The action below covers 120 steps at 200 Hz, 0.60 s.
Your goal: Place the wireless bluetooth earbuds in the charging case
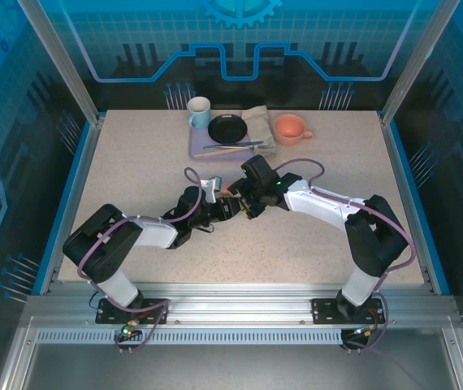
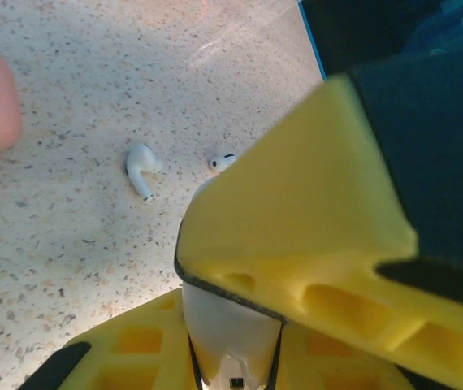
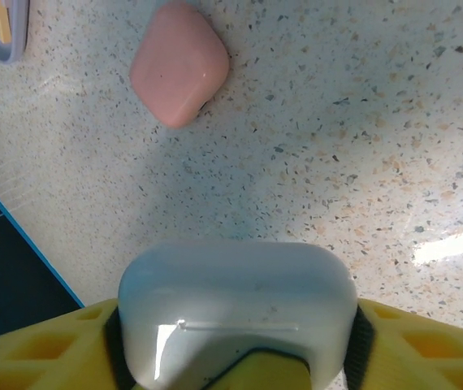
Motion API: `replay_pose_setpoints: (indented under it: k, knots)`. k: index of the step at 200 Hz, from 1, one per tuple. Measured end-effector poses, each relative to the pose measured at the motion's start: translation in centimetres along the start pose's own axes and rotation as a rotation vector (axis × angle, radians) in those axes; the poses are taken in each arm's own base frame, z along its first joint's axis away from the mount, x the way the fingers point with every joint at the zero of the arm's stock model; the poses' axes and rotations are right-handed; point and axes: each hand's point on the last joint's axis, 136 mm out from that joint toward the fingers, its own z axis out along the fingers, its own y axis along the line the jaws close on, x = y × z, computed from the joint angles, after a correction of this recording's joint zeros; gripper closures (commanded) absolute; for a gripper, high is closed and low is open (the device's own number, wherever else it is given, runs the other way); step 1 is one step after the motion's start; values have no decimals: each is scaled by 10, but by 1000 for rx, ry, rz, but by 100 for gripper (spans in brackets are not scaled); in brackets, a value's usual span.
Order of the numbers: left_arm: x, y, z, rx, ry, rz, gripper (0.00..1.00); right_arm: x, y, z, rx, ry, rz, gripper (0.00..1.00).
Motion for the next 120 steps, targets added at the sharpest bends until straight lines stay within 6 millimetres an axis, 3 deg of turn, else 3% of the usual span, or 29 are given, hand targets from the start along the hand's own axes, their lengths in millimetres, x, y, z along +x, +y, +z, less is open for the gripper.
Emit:
replay_pose_setpoints:
  k: [23, 43, 80, 104, 120]
  knots:
    - [1, 2, 0, -13, 10, -3, 92, -10, 6, -17, -43, -12, -15, 20]
    - [4, 3, -4, -30, 27, 5, 99, -33, 20, -43, -119, -57, -26, 19]
    - [-8, -18, -16, 4, 50, 64, 100, -69, 31, -93, -238, -133, -152, 19]
    - [-31, -37, -27, 70, 63, 108, 100, -83, 23, -101, -294, -134, -313, 20]
    - [-44, -49, -33, 109, 83, 139, 100, -80, 19, -96, -321, -107, -462, 21]
